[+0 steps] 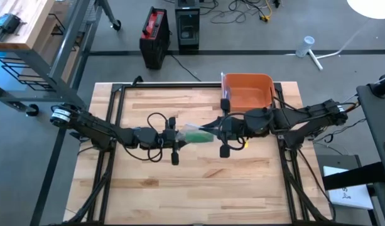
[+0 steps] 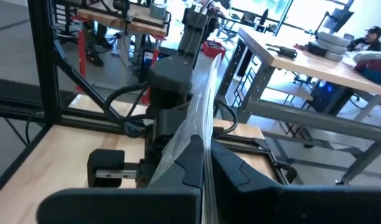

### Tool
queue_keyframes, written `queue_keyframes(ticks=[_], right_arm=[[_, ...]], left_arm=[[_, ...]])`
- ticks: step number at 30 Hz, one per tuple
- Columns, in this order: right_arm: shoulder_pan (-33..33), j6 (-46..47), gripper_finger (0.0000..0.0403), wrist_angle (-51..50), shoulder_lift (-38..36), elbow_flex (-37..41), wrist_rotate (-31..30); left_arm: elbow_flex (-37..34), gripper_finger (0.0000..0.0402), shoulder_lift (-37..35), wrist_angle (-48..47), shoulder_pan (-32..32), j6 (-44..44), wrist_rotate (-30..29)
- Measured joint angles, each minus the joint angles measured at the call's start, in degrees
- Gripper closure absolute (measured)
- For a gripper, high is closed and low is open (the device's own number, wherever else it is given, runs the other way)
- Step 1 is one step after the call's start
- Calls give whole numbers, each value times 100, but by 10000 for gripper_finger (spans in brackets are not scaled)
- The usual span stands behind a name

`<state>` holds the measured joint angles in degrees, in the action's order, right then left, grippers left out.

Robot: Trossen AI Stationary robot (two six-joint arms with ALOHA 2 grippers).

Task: Roll bandage
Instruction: Put the rolled green bandage inside the transparent zip bag

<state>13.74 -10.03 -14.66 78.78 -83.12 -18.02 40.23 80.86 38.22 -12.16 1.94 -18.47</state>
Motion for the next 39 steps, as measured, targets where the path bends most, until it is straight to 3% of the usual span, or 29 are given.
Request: queue_keyframes(ticks=[4, 9, 15, 18, 21, 26, 36, 39], right_arm=[[-2, 15, 401, -43, 20, -1, -1], [-28, -6, 401, 177, 10, -1, -20], [-28, -64, 401, 524, -36, -1, -79], [-28, -140, 401, 669, -41, -1, -211], [-28, -208, 401, 791, -52, -1, -216], [-28, -268, 401, 796, -85, -1, -216], [-28, -252, 401, 533, -189, -1, -216], [-28, -156, 401, 198, -196, -1, -216]], left_arm=[[0, 350, 0, 124, -4, 8, 1], [0, 267, 0, 354, -4, 17, 1], [-22, 167, -2, 1445, -4, -535, 281], [-20, 137, -2, 1890, -3, -687, 630], [-13, 129, -4, 1991, -1, -716, 597], [-13, 171, -4, 1988, 4, -710, 555], [-17, 375, -20, 2112, -4, -703, 557], [-17, 391, -25, 2203, -4, -574, 557]])
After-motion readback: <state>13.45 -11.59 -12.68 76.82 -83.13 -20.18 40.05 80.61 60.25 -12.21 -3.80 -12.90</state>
